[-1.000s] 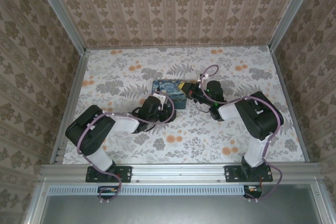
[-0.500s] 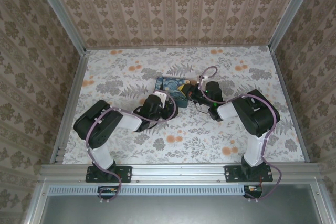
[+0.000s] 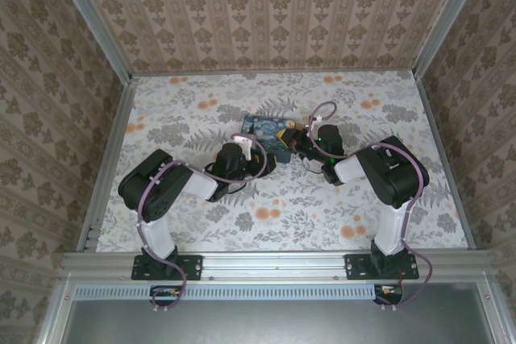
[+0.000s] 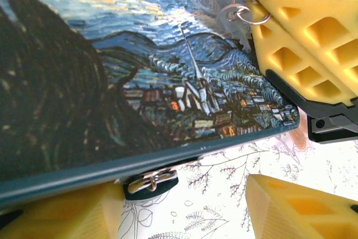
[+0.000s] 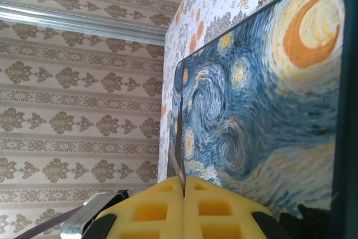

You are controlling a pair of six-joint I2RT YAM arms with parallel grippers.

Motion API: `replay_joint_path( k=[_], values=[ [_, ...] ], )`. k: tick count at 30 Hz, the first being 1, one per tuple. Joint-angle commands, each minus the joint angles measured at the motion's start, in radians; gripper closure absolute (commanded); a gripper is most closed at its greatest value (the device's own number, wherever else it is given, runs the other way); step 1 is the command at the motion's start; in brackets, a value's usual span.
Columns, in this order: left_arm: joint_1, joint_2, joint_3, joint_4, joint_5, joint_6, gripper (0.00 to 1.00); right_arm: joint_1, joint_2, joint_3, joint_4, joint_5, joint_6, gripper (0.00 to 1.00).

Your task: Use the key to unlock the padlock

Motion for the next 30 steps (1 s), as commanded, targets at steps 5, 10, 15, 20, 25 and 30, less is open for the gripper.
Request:
replay_joint_path(
  k=[5, 10, 15, 20, 25, 30],
  values=[
    [0.005, 0.067, -0.010, 0.097, 0.008, -0.053, 0.40, -0.005, 0.022, 0.007, 0.042, -0.009, 0.007, 1.00],
    [0.004, 0.097, -0.001, 0.080, -0.013, -0.032, 0.40, -0.005, 0.023, 0.007, 0.043, -0.009, 0.007, 1.00],
    [0.002, 0.112, 0.016, 0.095, 0.023, -0.032, 0.43, -0.006, 0.030, 0.005, 0.041, -0.007, 0.007, 1.00],
    [0.001, 0.106, 0.003, 0.207, 0.082, -0.103, 0.46, -0.008, 0.038, 0.008, 0.042, -0.007, 0.008, 1.00],
    [0.001, 0.119, -0.005, 0.314, 0.102, -0.182, 0.46, -0.007, 0.046, 0.010, 0.045, -0.009, 0.009, 1.00],
    [0.003, 0.149, -0.005, 0.357, 0.089, -0.219, 0.47, -0.009, 0.047, 0.008, 0.044, -0.009, 0.009, 1.00]
  ],
)
